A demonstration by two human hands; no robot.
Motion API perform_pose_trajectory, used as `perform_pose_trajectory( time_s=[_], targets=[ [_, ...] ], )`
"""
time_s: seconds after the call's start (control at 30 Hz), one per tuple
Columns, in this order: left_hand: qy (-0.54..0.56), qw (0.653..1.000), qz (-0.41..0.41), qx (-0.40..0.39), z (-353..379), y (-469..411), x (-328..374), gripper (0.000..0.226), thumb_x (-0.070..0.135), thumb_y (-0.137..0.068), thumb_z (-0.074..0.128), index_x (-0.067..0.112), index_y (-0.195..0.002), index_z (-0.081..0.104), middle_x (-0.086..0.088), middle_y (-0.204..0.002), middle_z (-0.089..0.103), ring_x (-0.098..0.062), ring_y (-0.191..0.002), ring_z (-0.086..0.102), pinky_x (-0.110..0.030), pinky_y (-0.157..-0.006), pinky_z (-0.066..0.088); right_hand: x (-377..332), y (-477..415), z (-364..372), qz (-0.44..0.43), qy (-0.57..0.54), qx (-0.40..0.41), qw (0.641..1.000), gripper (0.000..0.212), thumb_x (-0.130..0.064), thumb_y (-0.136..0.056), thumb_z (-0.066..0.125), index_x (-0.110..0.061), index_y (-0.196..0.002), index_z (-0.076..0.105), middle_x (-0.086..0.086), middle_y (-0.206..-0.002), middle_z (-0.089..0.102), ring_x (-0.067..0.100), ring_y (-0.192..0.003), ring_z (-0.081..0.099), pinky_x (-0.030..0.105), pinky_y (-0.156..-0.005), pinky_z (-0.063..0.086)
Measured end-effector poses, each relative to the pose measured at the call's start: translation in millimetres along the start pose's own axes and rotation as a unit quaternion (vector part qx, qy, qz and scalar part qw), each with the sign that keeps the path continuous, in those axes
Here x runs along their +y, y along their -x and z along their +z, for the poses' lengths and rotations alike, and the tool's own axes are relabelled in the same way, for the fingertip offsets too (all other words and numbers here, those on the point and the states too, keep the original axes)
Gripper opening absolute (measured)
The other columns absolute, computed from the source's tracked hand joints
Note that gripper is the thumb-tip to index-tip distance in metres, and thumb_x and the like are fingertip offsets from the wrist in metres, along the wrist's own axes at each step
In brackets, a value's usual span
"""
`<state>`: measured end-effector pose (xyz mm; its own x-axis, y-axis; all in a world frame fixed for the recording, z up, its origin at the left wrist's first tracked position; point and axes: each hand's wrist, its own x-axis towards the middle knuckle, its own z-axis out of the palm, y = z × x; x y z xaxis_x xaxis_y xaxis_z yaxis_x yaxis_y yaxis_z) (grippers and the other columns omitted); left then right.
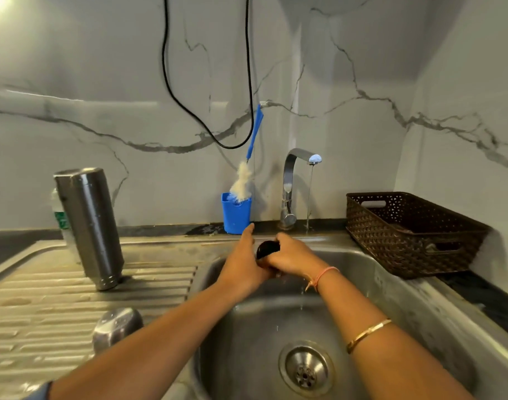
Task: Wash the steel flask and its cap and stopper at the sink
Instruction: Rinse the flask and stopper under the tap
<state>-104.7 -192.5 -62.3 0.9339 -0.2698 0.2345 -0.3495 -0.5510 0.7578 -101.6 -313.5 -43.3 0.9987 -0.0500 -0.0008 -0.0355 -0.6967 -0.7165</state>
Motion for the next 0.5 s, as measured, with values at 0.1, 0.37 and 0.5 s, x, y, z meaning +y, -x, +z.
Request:
perform_pose_trajectory(
  time_s=[0.1, 0.37, 0.5],
  targets=[
    [-0.017, 1.000, 0.013, 0.009, -13.9, 25.6, -3.6, 0.112, 0.021, -0.076, 0.078, 0.021, -0.152, -0.004, -0.002, -0.150, 0.034, -0.019, -0.137, 0.035, -0.031, -0.110, 0.030, -14.3, 15.2, -17.0, -0.047, -0.031, 0.033, 0.998, 0.051, -0.023, -0.079, 0.073, -0.012, -0.122, 0.047, 0.004, -0.104, 0.056, 0.015, -0.086, 0.058, 0.029, -0.075, 0.053],
    [0.030, 0.996, 0.049, -0.061, -55.7, 101.4, -31.9, 0.048, 0.008, -0.083, 0.070, 0.027, -0.123, 0.052, 0.006, -0.115, 0.060, -0.005, -0.108, 0.058, -0.021, -0.096, 0.047, -37.7, 48.4, -21.5, -0.047, -0.385, -0.092, 0.917, 0.027, -0.003, -0.083, 0.062, -0.005, -0.110, 0.059, 0.008, -0.094, 0.066, 0.019, -0.083, 0.062, 0.029, -0.073, 0.055],
    [0.016, 0.989, 0.094, -0.115, -90.6, 139.5, -53.6, 0.031, 0.010, -0.083, 0.071, 0.037, -0.097, 0.064, 0.009, -0.094, 0.071, -0.004, -0.088, 0.067, -0.020, -0.081, 0.054, 7.5, 44.1, 43.1, 0.059, 0.301, -0.095, 0.947, 0.027, -0.014, -0.084, 0.061, -0.004, -0.109, 0.065, 0.016, -0.109, 0.067, 0.029, -0.096, 0.064, 0.035, -0.086, 0.052]
  ],
)
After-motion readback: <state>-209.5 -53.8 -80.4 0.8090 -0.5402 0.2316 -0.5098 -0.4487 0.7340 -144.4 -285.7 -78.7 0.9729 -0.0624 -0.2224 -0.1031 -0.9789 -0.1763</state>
